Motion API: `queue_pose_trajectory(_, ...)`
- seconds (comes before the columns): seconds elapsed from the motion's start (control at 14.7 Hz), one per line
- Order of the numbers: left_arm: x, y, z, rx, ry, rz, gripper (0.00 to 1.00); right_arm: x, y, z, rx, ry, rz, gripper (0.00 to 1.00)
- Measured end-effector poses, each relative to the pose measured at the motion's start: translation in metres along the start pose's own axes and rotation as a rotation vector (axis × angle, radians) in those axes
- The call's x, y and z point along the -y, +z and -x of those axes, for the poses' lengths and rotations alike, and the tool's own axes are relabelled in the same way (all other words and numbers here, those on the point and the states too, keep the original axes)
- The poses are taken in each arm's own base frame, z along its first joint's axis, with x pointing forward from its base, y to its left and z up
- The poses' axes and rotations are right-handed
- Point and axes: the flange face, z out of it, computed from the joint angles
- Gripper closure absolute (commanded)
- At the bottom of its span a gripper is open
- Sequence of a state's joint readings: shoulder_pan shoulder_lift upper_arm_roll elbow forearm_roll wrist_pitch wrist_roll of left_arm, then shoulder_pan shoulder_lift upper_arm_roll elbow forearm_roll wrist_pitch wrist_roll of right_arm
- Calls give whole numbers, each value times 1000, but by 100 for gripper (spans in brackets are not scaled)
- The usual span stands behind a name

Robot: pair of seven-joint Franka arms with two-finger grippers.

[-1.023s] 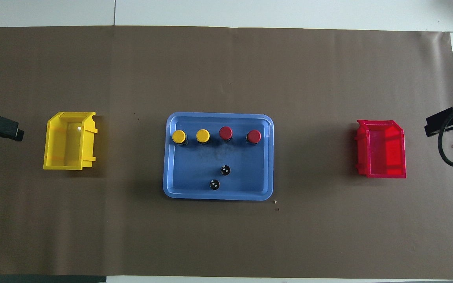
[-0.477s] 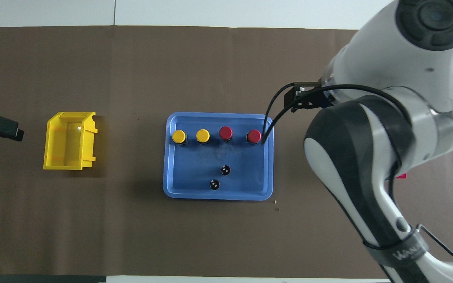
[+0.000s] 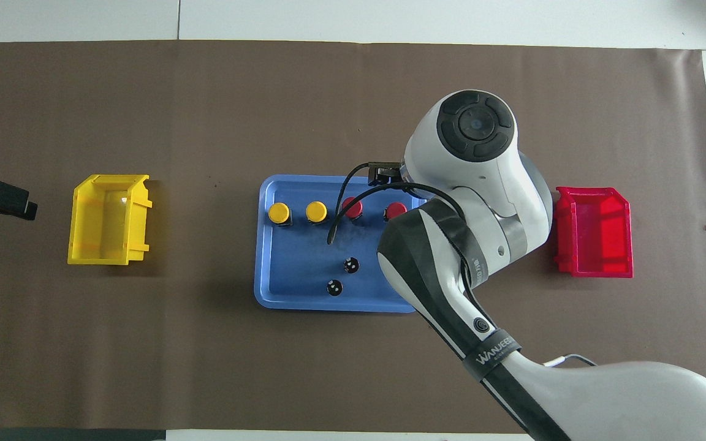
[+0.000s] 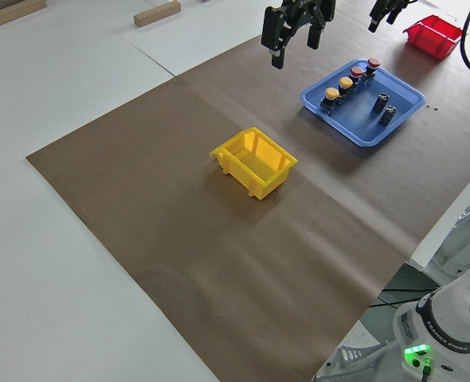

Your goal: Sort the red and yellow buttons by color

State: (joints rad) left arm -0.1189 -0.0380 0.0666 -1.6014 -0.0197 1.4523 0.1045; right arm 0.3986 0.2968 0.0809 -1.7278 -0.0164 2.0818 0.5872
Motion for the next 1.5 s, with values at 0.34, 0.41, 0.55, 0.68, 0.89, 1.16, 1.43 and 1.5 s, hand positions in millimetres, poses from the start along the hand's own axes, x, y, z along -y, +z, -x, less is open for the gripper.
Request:
queue_pose_trajectory(0.34,0,0,0,0,0,0,0,-2,34,13,4,-7,1,11)
queue_pose_trajectory(0.41,0,0,0,0,0,0,0,1,41,19,5,-15,1,12)
queue_pose_trajectory(0.55,0,0,0,0,0,0,0,6,49,26,9,-25,2,16)
queue_pose_trajectory(0.68,0,0,0,0,0,0,0,6,52,28,12,-27,4,21)
queue_pose_trajectory(0.89,0,0,0,0,0,0,0,4,62,30,7,-26,0,30)
queue_pose_trajectory(1.16,0,0,0,0,0,0,0,4,70,29,7,-26,-1,50)
queue_pose_trajectory(1.43,0,0,0,0,0,0,0,4,69,28,5,-25,-2,80)
queue_pose_trajectory(1.5,0,0,0,0,0,0,0,3,66,26,2,-22,-2,80)
